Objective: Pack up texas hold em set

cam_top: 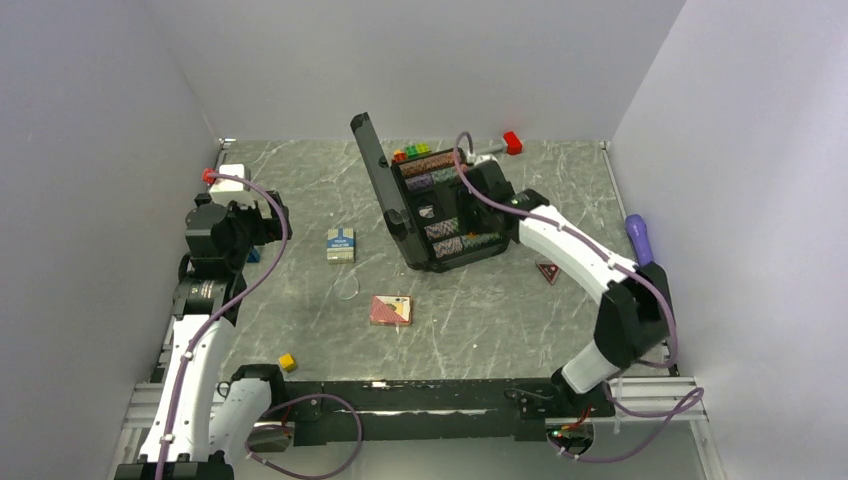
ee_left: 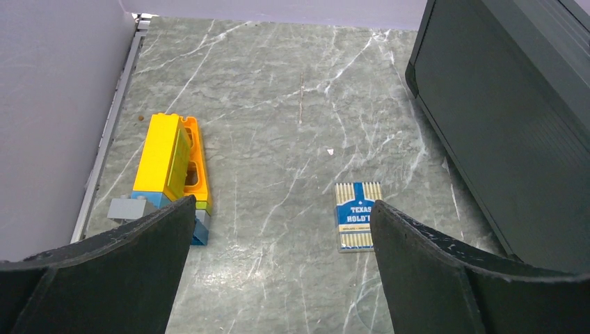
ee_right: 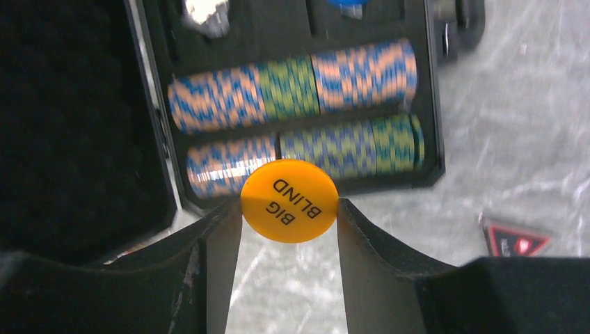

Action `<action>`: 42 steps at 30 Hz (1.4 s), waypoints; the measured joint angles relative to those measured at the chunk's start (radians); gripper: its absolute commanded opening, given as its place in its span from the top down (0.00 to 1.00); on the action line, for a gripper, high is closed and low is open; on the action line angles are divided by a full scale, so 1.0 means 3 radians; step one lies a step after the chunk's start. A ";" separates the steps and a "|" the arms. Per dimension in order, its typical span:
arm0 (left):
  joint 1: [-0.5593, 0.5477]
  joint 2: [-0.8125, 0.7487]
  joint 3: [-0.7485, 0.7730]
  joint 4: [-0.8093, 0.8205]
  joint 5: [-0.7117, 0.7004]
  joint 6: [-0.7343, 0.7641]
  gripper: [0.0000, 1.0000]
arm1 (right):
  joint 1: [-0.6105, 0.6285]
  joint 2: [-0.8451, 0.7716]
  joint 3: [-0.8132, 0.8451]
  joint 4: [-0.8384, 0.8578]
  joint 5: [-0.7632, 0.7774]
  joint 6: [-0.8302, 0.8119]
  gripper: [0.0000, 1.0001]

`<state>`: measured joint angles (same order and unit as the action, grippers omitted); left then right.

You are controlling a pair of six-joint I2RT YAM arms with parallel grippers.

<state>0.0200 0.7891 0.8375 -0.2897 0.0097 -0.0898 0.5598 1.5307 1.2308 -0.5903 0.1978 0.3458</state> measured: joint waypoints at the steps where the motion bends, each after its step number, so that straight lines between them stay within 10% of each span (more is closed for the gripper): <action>1: 0.0000 -0.0008 0.0000 0.0000 0.0000 0.0000 0.01 | -0.0017 0.0108 0.0137 0.0023 -0.0006 -0.0036 0.57; 18: 0.0000 -0.0022 0.0000 0.0000 0.0000 0.0000 0.01 | -0.0043 0.2065 0.1937 0.0006 -0.0210 -0.0308 0.58; 42: 0.0000 0.0023 0.0000 0.0001 -0.0001 0.0001 0.01 | -0.0006 0.2495 0.2351 -0.0132 -0.0398 -0.0318 0.58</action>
<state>0.0200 0.7959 0.8375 -0.2893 0.0093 -0.0895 0.5579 2.2791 1.9362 -0.6300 0.0784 0.2504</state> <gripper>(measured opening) 0.994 0.527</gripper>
